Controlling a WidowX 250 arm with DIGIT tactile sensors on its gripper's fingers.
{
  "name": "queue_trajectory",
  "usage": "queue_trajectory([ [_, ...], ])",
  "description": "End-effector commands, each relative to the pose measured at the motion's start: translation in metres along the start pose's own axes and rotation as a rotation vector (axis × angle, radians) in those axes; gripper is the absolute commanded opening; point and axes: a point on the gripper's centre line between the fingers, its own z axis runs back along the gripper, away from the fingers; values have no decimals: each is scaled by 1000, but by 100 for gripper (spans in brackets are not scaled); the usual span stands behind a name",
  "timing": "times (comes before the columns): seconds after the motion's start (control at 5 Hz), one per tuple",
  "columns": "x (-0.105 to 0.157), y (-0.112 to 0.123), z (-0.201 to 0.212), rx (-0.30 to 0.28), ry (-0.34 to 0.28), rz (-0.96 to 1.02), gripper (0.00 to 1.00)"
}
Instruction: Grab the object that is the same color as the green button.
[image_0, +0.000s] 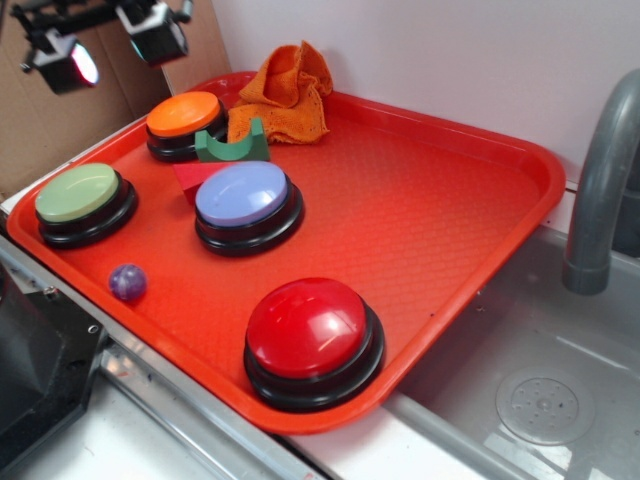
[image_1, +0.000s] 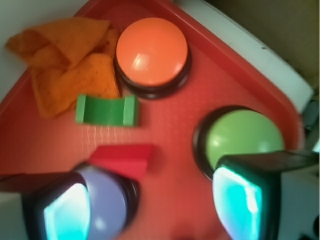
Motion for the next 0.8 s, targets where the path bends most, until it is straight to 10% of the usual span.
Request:
queue_trajectory([
  [0.0,31,-4,-42,6,-35,95,100],
  [0.6,33,-19,-90,-54,10,83,100],
])
